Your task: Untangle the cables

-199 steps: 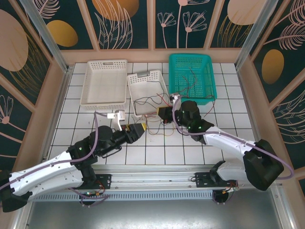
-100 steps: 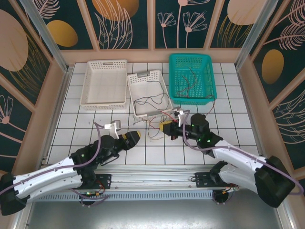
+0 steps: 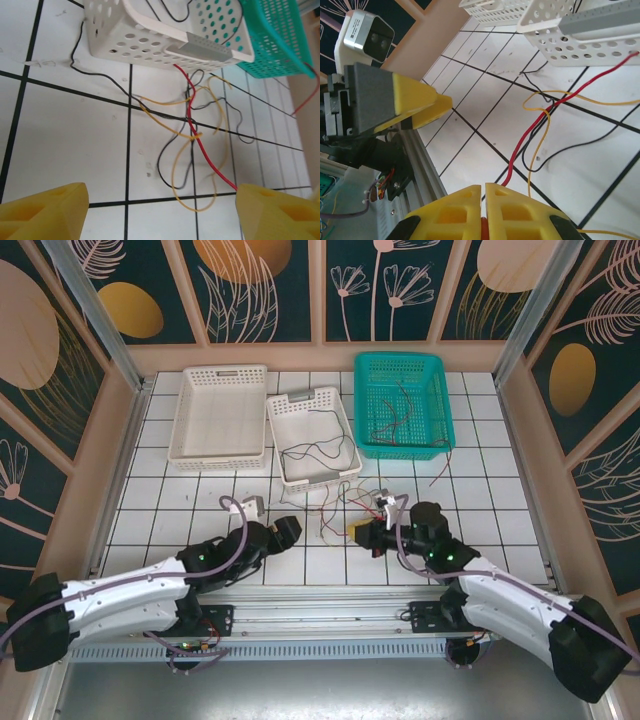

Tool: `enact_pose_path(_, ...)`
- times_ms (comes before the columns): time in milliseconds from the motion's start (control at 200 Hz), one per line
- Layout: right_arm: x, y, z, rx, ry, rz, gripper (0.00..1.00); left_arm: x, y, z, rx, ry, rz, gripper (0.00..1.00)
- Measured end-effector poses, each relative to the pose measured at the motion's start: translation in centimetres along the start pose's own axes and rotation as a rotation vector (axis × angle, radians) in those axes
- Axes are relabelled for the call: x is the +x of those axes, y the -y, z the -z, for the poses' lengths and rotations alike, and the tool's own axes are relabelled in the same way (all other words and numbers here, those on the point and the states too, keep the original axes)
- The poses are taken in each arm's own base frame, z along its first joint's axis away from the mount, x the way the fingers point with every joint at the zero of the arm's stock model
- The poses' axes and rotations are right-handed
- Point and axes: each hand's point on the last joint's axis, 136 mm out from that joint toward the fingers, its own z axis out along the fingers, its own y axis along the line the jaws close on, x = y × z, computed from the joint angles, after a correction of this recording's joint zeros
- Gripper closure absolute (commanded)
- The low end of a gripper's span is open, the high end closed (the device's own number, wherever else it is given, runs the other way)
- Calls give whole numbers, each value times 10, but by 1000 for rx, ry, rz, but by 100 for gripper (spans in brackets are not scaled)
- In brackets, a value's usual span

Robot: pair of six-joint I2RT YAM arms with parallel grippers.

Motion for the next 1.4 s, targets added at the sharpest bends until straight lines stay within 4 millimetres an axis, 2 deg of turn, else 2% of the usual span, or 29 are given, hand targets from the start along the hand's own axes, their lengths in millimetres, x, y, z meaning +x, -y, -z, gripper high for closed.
enact_pose_path(220, 5, 4, 7, 26, 5, -25, 100, -12, 15, -30, -57, 20, 2, 21)
enact_pose_path(345, 6, 4, 9, 34, 5, -36, 100, -19, 13, -54, -96, 22, 14, 22)
enact_pose_path(475, 8, 2, 12, 38, 5, -40, 100, -19, 9, -76, -142, 5, 1, 21)
enact_pose_path(731, 10, -3, 17, 31, 8, -38, 100, -19, 16, -112, -181, -23, -15, 21)
enact_pose_path(961, 14, -14, 25, 8, 2, -36, 100, -17, 12, -131, -206, -42, -10, 21)
enact_pose_path(1046, 2, -23, 31, 8, 30, -24, 100, -20, 6, -136, -213, -46, 0, 21)
enact_pose_path(1226, -41, -52, 44, -1, 88, 2, 100, -28, -7, -144, -225, -58, 8, 22)
enact_pose_path(1401, -66, -67, 53, 23, 111, 16, 100, -27, 7, -139, -162, -95, -4, 22)
